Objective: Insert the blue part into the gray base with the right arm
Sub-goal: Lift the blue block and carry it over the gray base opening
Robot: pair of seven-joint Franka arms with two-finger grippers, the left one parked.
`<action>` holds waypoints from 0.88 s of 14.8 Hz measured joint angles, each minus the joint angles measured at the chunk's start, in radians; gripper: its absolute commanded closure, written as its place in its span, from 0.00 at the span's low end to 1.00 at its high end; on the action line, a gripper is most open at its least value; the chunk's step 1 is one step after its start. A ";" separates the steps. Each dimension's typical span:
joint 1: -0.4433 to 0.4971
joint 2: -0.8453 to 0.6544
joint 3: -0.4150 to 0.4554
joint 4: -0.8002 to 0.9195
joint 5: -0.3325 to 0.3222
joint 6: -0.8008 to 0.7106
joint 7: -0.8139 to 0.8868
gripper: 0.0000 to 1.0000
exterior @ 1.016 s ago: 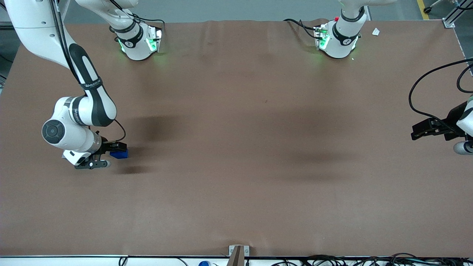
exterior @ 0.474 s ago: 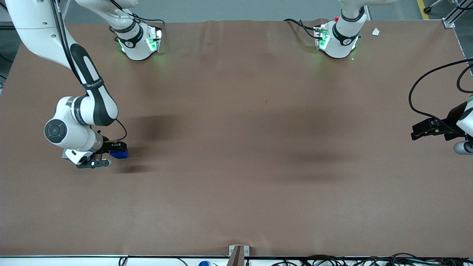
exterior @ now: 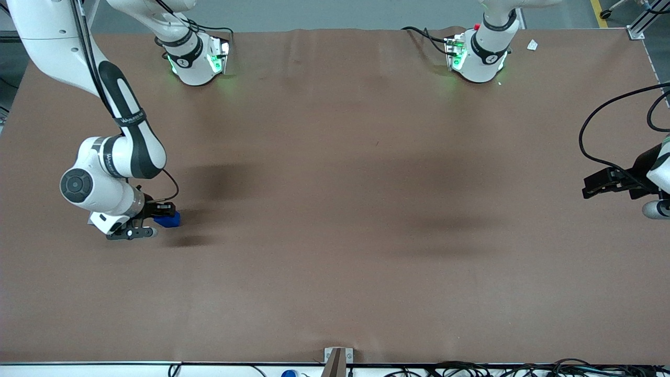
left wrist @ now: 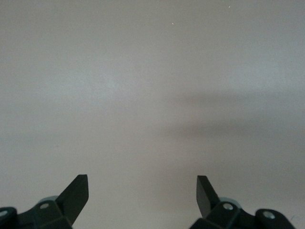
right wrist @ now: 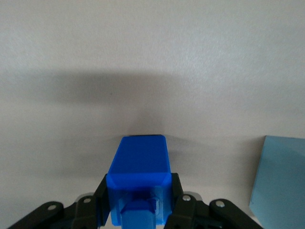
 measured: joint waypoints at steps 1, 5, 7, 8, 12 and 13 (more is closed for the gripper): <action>0.000 -0.001 -0.001 0.016 0.000 -0.023 0.000 0.77; -0.015 -0.006 -0.008 0.124 0.000 -0.172 0.000 0.86; -0.035 -0.006 -0.010 0.171 0.000 -0.233 0.000 0.90; -0.045 -0.006 -0.011 0.192 0.000 -0.257 0.000 0.92; -0.085 -0.006 -0.013 0.266 0.000 -0.348 -0.004 0.96; -0.095 -0.006 -0.013 0.286 0.000 -0.372 -0.007 0.96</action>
